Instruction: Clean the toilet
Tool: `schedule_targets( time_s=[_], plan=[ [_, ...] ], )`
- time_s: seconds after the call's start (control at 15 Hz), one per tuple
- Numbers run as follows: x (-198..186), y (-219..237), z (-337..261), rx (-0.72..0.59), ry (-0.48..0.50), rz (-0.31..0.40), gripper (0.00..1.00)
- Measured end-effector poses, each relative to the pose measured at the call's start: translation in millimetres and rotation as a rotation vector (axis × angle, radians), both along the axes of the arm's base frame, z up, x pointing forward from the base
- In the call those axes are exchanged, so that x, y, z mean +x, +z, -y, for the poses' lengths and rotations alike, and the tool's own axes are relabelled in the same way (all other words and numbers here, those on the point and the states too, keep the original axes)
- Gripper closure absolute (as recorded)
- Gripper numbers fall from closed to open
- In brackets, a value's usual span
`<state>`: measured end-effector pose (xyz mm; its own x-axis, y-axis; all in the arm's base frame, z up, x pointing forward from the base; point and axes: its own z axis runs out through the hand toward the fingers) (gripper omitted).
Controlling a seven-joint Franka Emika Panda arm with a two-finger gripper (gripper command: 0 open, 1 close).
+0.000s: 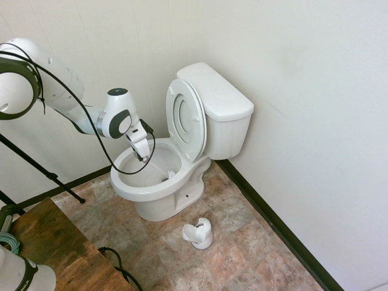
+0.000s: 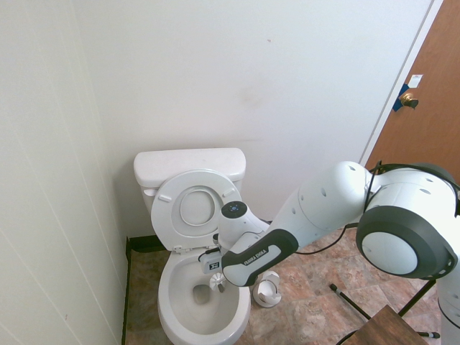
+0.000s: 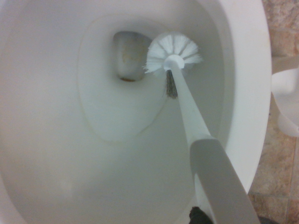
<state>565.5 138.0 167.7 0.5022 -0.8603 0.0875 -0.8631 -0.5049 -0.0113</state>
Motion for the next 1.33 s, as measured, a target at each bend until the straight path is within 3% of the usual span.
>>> schedule_targets(
  time_s=[0.47, 1.33],
  plan=[
    [52.0, -0.5, -4.0, 0.001, -0.024, 0.033, 1.0],
    [61.3, 26.5, -68.1, 0.003, 0.021, 0.066, 1.0]
  ],
)
